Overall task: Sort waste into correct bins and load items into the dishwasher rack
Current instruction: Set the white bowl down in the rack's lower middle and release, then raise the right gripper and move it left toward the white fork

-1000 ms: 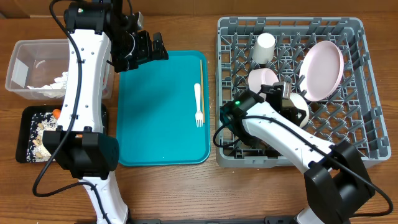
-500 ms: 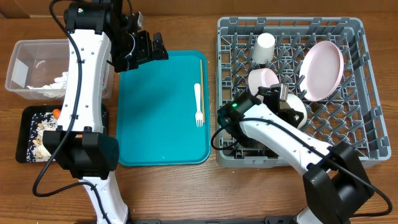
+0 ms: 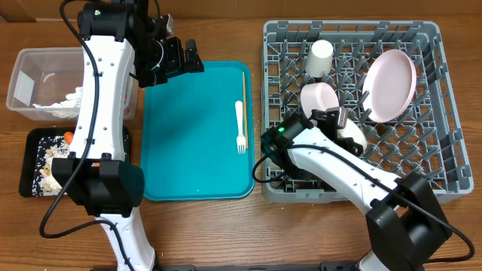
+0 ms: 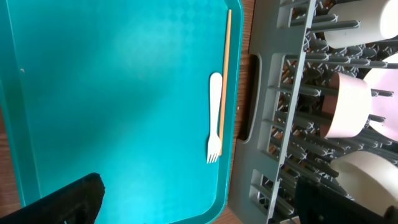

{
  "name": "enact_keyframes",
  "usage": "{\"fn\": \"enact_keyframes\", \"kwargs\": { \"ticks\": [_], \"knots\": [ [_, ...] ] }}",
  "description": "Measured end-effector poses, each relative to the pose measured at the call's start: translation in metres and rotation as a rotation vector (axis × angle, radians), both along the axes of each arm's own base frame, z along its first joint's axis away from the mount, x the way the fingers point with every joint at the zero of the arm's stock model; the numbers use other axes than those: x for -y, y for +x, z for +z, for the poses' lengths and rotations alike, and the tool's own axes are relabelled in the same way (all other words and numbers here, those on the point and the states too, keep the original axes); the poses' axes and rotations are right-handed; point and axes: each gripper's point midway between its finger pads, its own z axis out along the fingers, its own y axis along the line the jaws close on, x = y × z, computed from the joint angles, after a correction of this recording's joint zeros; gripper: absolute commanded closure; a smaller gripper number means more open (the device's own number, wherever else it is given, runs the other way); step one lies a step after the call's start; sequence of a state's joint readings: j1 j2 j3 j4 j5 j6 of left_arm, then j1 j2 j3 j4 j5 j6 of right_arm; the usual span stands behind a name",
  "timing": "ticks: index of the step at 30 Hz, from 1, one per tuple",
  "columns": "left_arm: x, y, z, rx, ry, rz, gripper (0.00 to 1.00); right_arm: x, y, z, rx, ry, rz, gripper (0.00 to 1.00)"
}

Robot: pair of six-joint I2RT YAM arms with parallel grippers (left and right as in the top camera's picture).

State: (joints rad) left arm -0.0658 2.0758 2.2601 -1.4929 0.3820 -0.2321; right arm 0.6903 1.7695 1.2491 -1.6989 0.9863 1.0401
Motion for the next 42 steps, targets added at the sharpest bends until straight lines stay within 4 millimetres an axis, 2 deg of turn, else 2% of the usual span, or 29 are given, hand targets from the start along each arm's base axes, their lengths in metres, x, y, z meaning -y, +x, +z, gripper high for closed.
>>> {"fn": "enact_keyframes", "kwargs": {
  "ticks": [2, 8, 9, 10, 12, 13, 14, 16, 20, 24, 26, 29, 33, 35, 37, 42],
  "knots": [
    [0.000, 0.000, 0.000, 0.000, 0.000, 0.000, 0.00, -0.003, -0.006, -0.006, -0.032, 0.034, -0.023, 0.84],
    [0.000, 0.000, 0.000, 0.000, 0.000, 0.000, 0.00, -0.009, -0.020, -0.018, -0.101, 0.099, -0.065, 0.61],
    [0.000, 0.000, 0.000, 0.000, 0.000, 0.000, 0.00, -0.010, -0.022, -0.019, -0.107, 0.106, -0.072, 0.54],
    [0.000, 0.000, 0.000, 0.000, 0.000, 0.000, 0.00, -0.010, -0.023, -0.021, -0.111, 0.114, -0.079, 0.36],
    [0.000, 0.000, 0.000, 0.000, 0.000, 0.000, 0.00, -0.011, -0.026, -0.022, -0.128, 0.124, -0.085, 0.32],
    [0.000, 0.000, 0.000, 0.000, 0.000, 0.000, 0.00, -0.012, -0.026, -0.023, -0.130, 0.129, -0.089, 0.22],
    [0.000, 0.000, 0.000, 0.000, 0.000, 0.000, 0.00, -0.012, -0.027, -0.023, -0.130, 0.131, -0.090, 0.18],
    [0.000, 0.000, 0.000, 0.000, 0.000, 0.000, 0.00, -0.014, -0.028, -0.024, -0.138, 0.132, -0.081, 0.00],
    [0.000, 0.000, 0.000, 0.000, 0.000, 0.000, 0.00, -0.027, -0.031, -0.021, -0.131, 0.153, -0.034, 0.00],
    [0.000, 0.000, 0.000, 0.000, 0.000, 0.000, 0.00, -0.053, -0.032, -0.002, -0.080, 0.246, 0.055, 0.00],
    [0.000, 0.000, 0.000, 0.000, 0.000, 0.000, 0.00, -0.066, -0.033, 0.013, -0.050, 0.316, 0.102, 0.05],
    [0.000, 0.000, 0.000, 0.000, 0.000, 0.000, 0.00, -0.079, -0.033, 0.040, 0.007, 0.443, 0.150, 0.25],
    [0.000, 0.000, 0.000, 0.000, 0.000, 0.000, 0.00, -0.086, -0.031, 0.075, 0.128, 0.612, 0.181, 0.72],
    [0.000, 0.000, 0.000, 0.000, 0.000, 0.000, 0.00, -0.087, -0.029, 0.090, 0.198, 0.700, 0.199, 0.86],
    [0.000, 0.000, 0.000, 0.000, 0.000, 0.000, 0.00, -0.094, -0.026, 0.104, 0.254, 0.803, 0.228, 0.96],
    [0.000, 0.000, 0.000, 0.000, 0.000, 0.000, 0.00, -0.128, -0.022, 0.130, 0.273, 1.018, 0.390, 0.96]
  ]
}}
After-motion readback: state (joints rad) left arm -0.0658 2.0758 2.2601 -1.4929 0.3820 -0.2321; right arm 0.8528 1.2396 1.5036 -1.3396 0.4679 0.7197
